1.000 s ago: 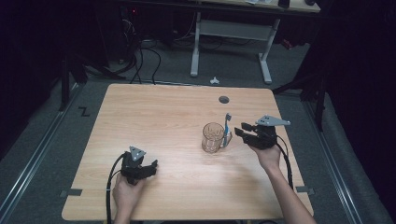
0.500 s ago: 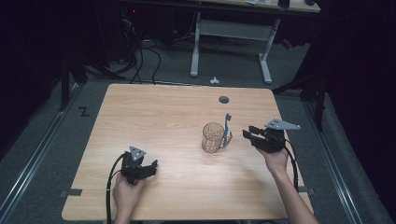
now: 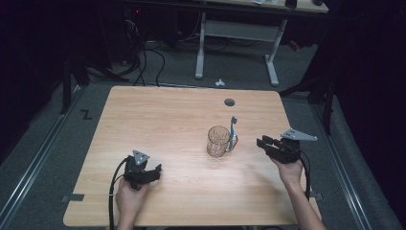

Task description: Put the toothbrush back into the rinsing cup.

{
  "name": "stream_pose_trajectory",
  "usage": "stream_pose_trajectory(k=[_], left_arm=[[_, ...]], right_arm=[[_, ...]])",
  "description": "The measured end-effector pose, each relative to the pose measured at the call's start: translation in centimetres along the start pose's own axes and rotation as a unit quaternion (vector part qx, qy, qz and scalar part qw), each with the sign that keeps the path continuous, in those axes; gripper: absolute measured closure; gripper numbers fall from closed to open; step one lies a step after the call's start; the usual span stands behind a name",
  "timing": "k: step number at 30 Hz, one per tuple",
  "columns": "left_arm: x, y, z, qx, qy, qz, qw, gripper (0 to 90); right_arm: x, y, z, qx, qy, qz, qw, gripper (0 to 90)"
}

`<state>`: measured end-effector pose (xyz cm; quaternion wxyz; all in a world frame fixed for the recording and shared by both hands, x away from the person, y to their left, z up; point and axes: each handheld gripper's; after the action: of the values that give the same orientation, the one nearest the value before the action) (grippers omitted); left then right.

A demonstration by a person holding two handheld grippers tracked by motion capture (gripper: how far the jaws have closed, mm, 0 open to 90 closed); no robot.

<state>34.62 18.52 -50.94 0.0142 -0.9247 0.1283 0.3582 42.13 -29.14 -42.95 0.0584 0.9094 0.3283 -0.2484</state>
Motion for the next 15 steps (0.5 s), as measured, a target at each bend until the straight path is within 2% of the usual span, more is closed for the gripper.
stream_pose_trajectory(k=[4,9,15], left_arm=[[0.0,0.0,0.0,0.0,0.0,0.0,1.0,24.9],[0.0,0.0,0.0,0.0,0.0,0.0,1.0,24.9],[0.0,0.0,0.0,0.0,0.0,0.0,1.0,24.9]], right_arm=[[-0.1,0.2,0.3,0.004,-0.008,-0.001,1.0,64.8],[-0.2,0.0,0.7,-0.002,-0.011,0.003,0.9999,65.2],[-0.1,0.1,1.5,0.006,-0.02,0.0,0.9998,65.8]])
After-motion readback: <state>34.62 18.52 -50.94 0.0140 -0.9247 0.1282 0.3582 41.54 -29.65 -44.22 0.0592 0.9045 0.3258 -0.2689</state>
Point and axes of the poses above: each handheld gripper's, and its own axes: x roughly forward along the jaws, z roughly out of its underside, y roughly to its right, and after that the axes turned 4 degrees about -x, right-handed
